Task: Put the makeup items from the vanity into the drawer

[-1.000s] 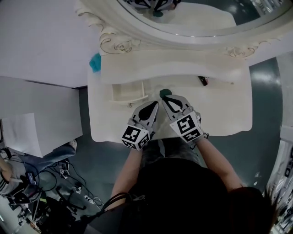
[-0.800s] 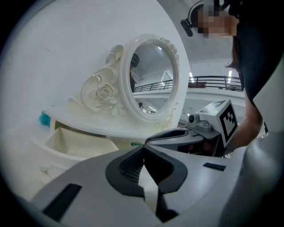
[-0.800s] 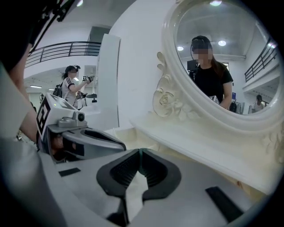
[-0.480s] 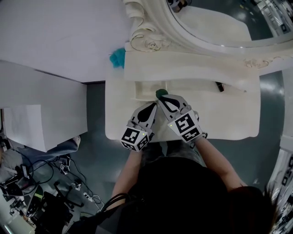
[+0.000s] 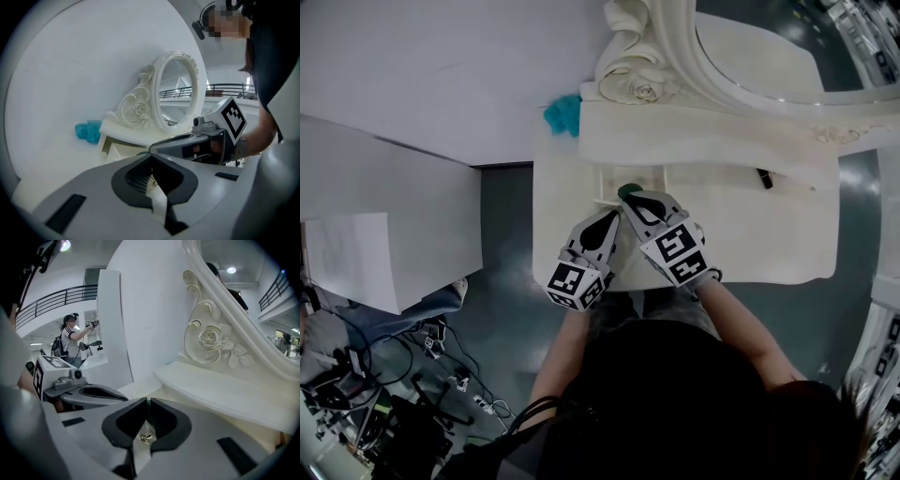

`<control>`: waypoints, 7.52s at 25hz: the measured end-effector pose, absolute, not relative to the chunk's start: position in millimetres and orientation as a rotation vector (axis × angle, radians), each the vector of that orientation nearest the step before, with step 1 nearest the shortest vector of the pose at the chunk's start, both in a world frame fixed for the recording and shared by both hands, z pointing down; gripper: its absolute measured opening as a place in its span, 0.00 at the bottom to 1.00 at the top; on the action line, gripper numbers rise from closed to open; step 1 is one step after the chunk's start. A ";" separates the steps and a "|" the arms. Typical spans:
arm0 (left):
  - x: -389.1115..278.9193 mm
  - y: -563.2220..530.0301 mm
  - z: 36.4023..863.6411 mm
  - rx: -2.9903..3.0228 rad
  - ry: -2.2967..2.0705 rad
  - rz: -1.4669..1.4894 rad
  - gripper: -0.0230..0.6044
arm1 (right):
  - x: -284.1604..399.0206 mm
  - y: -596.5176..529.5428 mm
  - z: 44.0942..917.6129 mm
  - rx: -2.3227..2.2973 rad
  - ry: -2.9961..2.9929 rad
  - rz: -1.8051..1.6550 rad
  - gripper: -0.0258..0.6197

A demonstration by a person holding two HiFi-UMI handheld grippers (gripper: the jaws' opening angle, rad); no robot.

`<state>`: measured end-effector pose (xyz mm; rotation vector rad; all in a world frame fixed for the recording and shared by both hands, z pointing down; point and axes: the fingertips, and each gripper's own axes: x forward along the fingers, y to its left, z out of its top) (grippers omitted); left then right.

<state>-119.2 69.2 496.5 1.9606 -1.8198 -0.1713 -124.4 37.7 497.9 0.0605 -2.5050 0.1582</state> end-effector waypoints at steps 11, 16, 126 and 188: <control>-143.2 88.2 496.1 1.950 -1.827 -0.206 0.06 | -146.5 47.3 502.2 0.110 -2.490 0.231 0.10; -148.2 95.0 496.3 1.941 -1.835 -0.221 0.06 | -149.0 48.2 501.4 0.117 -2.493 0.248 0.10; 139.1 -143.6 523.9 2.174 -1.540 -0.035 0.06 | 164.7 -209.3 586.2 0.579 -2.333 0.176 0.20; -57.6 39.9 492.8 1.953 -1.860 -0.197 0.06 | -70.7 -8.8 505.9 0.077 -2.460 0.100 0.21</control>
